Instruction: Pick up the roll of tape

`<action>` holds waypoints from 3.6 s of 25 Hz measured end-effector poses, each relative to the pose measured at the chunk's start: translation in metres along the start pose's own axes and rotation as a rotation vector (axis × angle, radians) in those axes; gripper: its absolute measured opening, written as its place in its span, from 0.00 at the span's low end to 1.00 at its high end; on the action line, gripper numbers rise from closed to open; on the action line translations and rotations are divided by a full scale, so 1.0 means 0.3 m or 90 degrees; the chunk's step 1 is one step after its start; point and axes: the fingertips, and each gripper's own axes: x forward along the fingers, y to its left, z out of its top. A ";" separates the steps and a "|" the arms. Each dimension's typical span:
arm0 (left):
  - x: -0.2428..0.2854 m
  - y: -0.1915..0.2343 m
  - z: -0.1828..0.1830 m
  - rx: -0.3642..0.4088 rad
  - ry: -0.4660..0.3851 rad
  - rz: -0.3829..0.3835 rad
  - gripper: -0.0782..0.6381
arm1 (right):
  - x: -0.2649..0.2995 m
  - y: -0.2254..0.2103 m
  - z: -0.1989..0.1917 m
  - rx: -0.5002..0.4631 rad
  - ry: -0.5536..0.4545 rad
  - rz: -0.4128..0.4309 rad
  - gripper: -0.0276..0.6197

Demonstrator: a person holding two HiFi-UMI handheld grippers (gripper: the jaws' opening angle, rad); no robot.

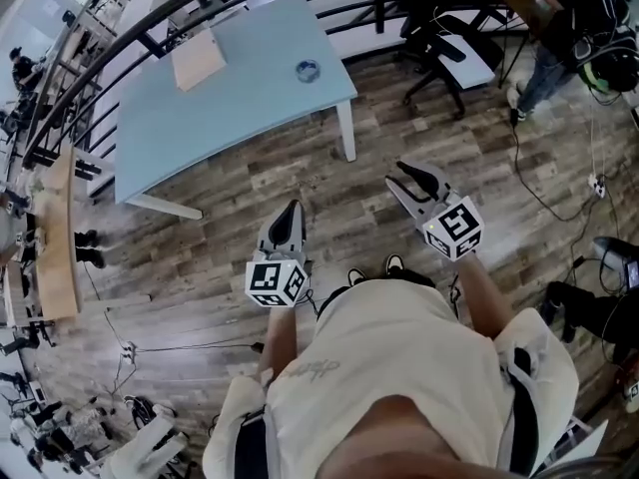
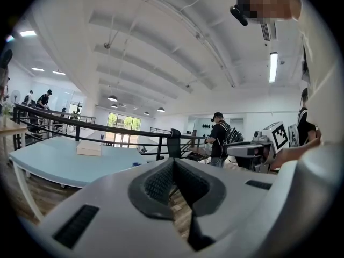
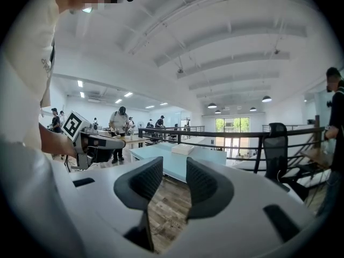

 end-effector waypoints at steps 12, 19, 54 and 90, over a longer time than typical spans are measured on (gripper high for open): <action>-0.012 0.078 -0.032 -0.014 0.007 -0.033 0.13 | 0.046 0.082 -0.045 0.008 0.023 -0.019 0.24; 0.053 0.105 -0.082 -0.031 0.026 -0.023 0.14 | 0.090 0.033 -0.089 0.023 0.037 -0.011 0.24; 0.780 0.386 0.019 0.003 0.070 0.071 0.14 | 0.708 -0.671 -0.091 0.041 0.040 0.073 0.24; 1.132 0.974 0.174 -0.034 0.029 -0.056 0.13 | 1.247 -0.735 0.157 -0.002 0.058 -0.048 0.23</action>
